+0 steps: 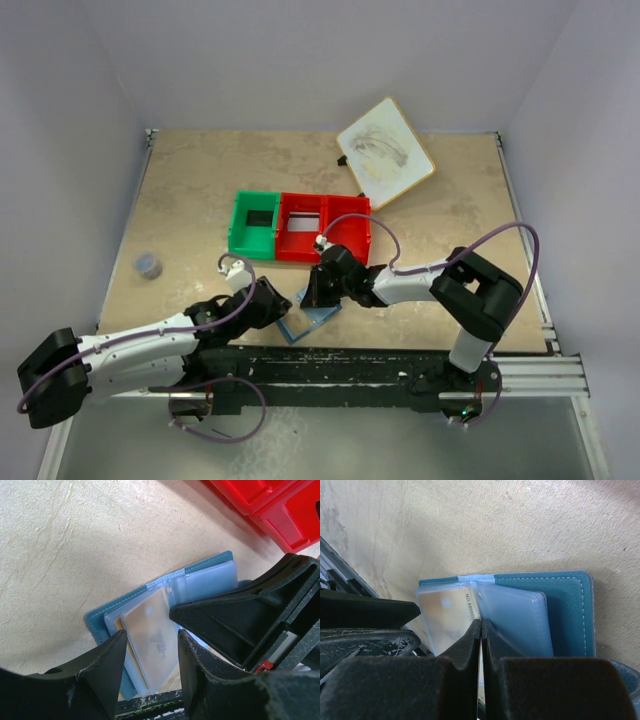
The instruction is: Take the credit cards out of the card holder
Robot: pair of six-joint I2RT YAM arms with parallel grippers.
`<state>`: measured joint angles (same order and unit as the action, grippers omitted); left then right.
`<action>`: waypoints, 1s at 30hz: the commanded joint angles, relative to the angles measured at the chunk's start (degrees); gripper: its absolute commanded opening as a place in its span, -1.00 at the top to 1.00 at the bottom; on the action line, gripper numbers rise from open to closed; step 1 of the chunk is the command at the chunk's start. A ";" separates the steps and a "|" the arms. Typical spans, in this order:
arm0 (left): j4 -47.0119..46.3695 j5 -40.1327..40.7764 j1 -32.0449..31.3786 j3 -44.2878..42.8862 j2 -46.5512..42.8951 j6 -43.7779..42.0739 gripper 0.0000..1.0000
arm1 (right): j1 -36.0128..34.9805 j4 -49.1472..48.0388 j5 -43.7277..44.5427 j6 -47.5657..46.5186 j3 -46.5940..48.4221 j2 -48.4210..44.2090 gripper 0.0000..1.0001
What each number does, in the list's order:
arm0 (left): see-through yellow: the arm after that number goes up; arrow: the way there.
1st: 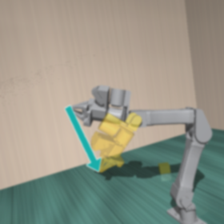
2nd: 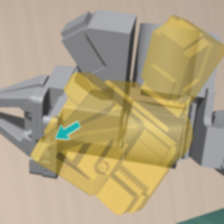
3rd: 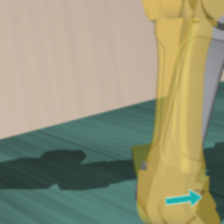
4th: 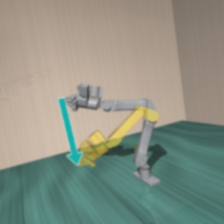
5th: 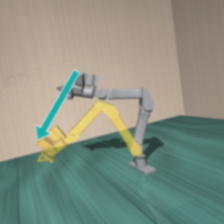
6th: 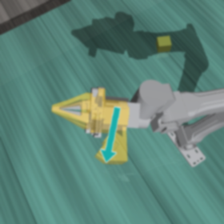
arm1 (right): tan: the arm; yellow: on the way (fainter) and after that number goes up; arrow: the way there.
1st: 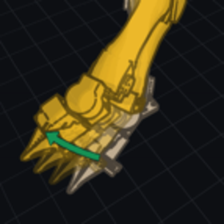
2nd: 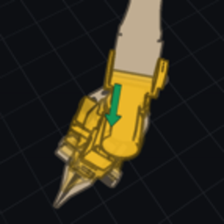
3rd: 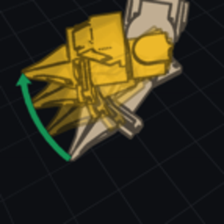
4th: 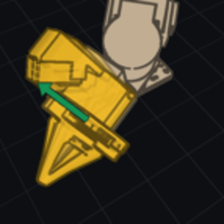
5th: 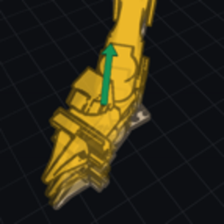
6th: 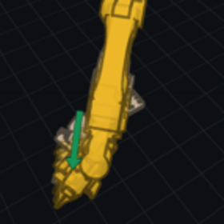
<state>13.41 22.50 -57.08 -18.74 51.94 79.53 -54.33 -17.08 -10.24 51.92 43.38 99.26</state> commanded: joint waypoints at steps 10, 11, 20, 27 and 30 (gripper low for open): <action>-2.30 0.45 -0.22 -0.19 0.53 0.61 0.14 | -0.37 8.38 3.73 -1.72 -1.95 3.48 0.91; -2.63 0.32 -0.23 -0.16 0.60 0.63 0.14 | -0.38 8.31 3.74 -1.69 -2.04 3.48 0.91; 2.12 1.62 -0.18 -1.39 -0.78 1.23 0.14 | -0.41 8.12 3.74 -1.65 -2.06 3.83 0.91; -0.24 1.16 -0.23 -0.89 -0.90 1.01 0.14 | -0.36 8.26 3.89 -1.71 -1.87 3.81 0.91; -0.94 0.84 -0.22 -0.80 -0.25 0.91 0.14 | -0.38 8.59 3.96 -1.81 -1.80 3.67 0.91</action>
<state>14.98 22.74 -57.08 -18.74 51.53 79.99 -54.33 -17.08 -10.22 51.92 43.38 99.26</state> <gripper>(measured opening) 0.431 0.047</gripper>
